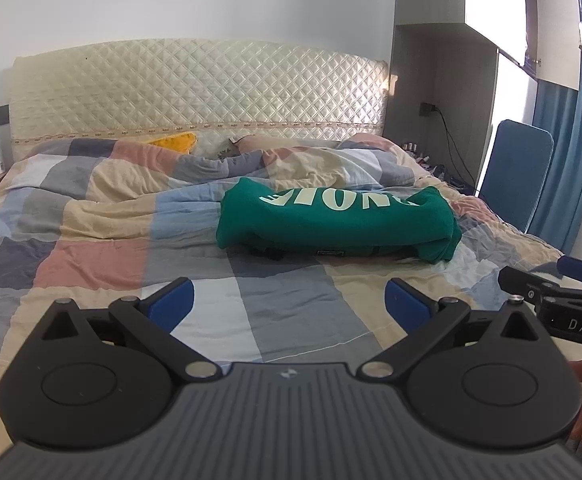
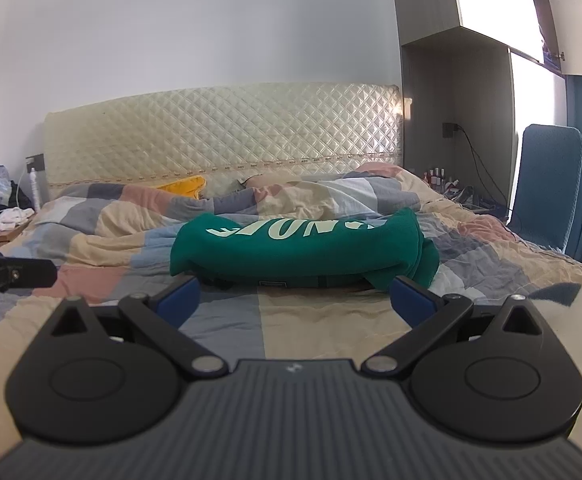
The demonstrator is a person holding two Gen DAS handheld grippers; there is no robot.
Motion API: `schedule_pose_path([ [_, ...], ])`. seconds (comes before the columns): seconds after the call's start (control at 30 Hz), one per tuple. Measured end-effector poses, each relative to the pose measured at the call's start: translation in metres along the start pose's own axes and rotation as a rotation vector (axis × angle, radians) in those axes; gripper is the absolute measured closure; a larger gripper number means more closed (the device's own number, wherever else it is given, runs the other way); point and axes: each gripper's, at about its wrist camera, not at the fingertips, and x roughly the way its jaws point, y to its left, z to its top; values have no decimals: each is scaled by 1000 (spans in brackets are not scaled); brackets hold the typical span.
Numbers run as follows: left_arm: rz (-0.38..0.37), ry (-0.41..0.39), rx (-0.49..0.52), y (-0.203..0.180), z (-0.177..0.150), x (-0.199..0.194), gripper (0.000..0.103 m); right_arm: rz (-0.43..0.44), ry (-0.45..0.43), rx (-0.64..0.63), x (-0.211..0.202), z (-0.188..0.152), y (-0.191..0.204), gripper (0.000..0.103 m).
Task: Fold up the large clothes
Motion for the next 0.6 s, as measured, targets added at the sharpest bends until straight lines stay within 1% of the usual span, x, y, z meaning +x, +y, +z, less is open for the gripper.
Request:
schedule_pose_path([
  [0.23, -5, -3, 12, 0, -1, -1, 0, -1, -4, 0, 0, -1, 0, 0],
  [0.6, -7, -6, -7, 3, 1, -3, 0, 1, -3, -6, -2, -1, 0, 0],
])
